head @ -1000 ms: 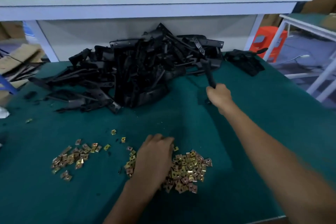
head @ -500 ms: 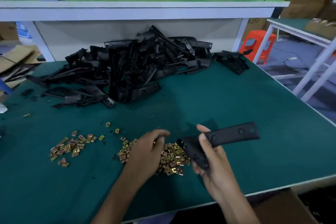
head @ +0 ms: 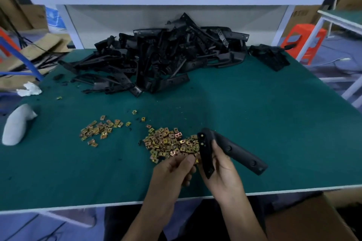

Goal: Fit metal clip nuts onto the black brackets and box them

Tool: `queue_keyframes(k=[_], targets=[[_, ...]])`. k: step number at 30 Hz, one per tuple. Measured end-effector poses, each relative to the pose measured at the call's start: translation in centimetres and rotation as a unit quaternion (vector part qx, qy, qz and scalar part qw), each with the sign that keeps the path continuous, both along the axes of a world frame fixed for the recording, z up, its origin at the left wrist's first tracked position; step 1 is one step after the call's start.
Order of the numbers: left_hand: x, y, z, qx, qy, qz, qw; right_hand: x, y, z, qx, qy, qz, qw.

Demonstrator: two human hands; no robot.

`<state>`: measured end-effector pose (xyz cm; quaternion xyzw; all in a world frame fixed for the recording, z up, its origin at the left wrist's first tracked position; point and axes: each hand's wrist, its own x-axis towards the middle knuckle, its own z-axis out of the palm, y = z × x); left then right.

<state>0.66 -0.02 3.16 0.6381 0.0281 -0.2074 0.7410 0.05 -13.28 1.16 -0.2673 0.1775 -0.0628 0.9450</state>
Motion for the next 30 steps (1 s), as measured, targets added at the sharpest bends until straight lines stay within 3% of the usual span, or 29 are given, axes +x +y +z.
queue_keyframes(k=[12, 23, 28, 30], targets=[[-0.7, -1.8, -0.9, 0.030, -0.030, -0.007, 0.999, 0.0, -0.6, -0.6, -0.015, 0.020, 0.051, 0.998], [-0.7, -2.8, -0.5, 0.012, -0.080, 0.066, 0.995, 0.5, -0.2, -0.6, 0.011, 0.007, -0.008, 1.000], [-0.8, -2.7, -1.2, 0.110, -0.172, 0.041, 0.978, 0.7, -0.3, -0.6, 0.032, 0.011, -0.026, 0.999], [-0.9, -2.9, -1.3, 0.100, -0.169, 0.054, 0.979, 0.7, -0.3, -0.6, 0.021, 0.010, -0.012, 1.000]])
